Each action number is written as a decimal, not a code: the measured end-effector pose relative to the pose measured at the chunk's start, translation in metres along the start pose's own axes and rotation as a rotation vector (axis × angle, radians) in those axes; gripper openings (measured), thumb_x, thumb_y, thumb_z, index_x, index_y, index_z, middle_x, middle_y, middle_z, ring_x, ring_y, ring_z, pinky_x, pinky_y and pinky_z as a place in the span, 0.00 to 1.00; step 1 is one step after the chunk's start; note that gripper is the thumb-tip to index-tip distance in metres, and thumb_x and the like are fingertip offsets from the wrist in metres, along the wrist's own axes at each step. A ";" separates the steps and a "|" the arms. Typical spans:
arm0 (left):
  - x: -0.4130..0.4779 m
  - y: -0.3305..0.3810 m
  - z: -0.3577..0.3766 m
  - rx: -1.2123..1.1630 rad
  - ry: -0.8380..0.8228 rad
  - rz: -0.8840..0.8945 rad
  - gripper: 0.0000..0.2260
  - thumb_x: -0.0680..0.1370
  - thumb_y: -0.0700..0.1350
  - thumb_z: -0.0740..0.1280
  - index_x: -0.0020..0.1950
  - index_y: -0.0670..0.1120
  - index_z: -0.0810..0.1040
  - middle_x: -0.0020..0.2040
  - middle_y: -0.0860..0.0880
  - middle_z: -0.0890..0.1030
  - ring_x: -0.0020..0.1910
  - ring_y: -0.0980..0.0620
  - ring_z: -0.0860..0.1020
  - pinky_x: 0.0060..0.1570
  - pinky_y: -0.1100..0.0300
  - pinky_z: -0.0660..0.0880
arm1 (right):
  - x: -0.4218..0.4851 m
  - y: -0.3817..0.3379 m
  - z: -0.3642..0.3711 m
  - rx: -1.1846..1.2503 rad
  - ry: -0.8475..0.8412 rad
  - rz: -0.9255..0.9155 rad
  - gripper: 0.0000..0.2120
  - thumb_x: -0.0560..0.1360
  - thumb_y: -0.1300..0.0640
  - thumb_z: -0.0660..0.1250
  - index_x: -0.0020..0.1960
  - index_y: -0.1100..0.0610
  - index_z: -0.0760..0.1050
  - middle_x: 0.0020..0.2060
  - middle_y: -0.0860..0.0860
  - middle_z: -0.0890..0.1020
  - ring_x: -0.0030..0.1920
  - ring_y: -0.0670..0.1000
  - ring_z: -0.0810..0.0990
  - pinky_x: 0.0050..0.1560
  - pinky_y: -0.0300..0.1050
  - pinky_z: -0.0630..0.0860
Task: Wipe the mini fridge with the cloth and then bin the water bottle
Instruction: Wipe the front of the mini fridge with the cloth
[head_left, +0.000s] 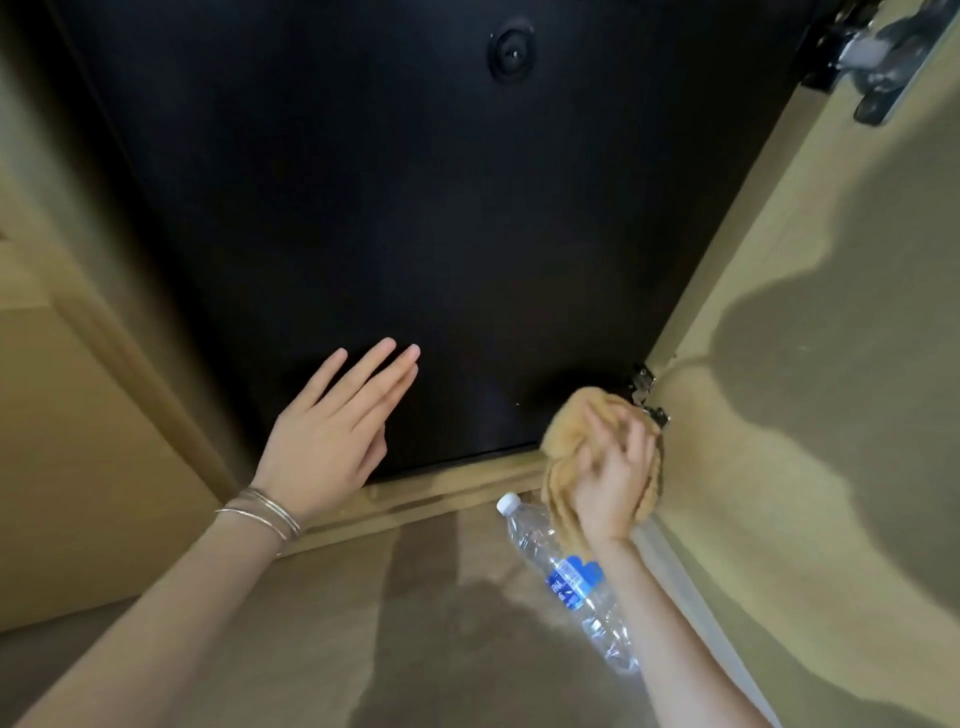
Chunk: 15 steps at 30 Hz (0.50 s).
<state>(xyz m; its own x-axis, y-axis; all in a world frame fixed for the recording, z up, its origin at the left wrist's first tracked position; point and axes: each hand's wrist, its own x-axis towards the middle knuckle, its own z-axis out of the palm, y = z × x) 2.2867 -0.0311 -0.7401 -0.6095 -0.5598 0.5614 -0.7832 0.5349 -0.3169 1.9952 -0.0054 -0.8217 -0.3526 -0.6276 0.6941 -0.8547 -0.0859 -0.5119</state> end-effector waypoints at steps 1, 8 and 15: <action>-0.003 -0.001 0.001 -0.011 0.005 -0.007 0.25 0.78 0.42 0.57 0.76 0.41 0.63 0.80 0.49 0.54 0.78 0.48 0.53 0.76 0.48 0.50 | 0.008 0.004 -0.001 0.009 0.047 0.050 0.23 0.69 0.67 0.61 0.60 0.53 0.78 0.55 0.54 0.74 0.55 0.57 0.73 0.61 0.49 0.68; -0.014 -0.001 0.008 -0.002 -0.023 -0.036 0.26 0.78 0.44 0.55 0.77 0.43 0.59 0.80 0.51 0.50 0.79 0.50 0.50 0.77 0.50 0.46 | 0.001 -0.032 0.025 0.156 0.012 0.143 0.24 0.70 0.70 0.65 0.63 0.54 0.76 0.57 0.54 0.74 0.58 0.55 0.74 0.62 0.46 0.69; -0.024 -0.006 0.008 -0.021 -0.061 -0.020 0.27 0.77 0.43 0.56 0.77 0.42 0.59 0.80 0.52 0.48 0.79 0.50 0.49 0.77 0.50 0.46 | -0.043 -0.064 0.040 0.126 -0.233 -0.130 0.22 0.73 0.62 0.60 0.63 0.47 0.75 0.57 0.47 0.71 0.57 0.53 0.72 0.59 0.44 0.69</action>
<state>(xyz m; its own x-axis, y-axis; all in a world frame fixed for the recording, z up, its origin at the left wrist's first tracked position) 2.3053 -0.0259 -0.7581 -0.6004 -0.6075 0.5200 -0.7930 0.5360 -0.2895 2.0799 -0.0037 -0.8387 -0.1334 -0.7647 0.6304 -0.8279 -0.2636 -0.4950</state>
